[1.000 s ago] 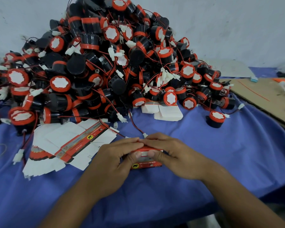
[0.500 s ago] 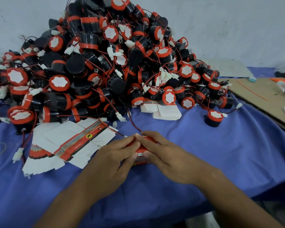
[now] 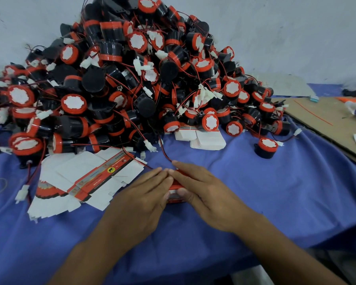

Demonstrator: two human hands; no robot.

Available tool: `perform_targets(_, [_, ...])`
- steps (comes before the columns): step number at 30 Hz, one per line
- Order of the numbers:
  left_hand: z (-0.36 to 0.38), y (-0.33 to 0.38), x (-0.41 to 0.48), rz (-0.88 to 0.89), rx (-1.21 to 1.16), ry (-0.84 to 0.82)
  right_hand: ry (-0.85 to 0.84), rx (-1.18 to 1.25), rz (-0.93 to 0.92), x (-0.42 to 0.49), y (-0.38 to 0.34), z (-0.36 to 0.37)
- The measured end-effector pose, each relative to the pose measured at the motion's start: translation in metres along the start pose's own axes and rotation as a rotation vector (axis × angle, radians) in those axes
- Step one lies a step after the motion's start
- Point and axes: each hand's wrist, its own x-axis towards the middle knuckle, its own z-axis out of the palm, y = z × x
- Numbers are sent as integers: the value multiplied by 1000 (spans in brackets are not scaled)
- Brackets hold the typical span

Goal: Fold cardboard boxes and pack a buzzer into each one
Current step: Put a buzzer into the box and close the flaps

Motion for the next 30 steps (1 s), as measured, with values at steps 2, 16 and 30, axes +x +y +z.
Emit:
perform_targets(2, [0, 0, -3, -42, -106, -8, 37, 28, -22, 0, 2, 1])
perform_targets(16, [6, -4, -6, -165, -322, 88, 12, 116, -2, 3, 15, 9])
perform_targets(30, [7, -5, -7, -97, -184, 42, -72, -52, -21, -3, 15, 6])
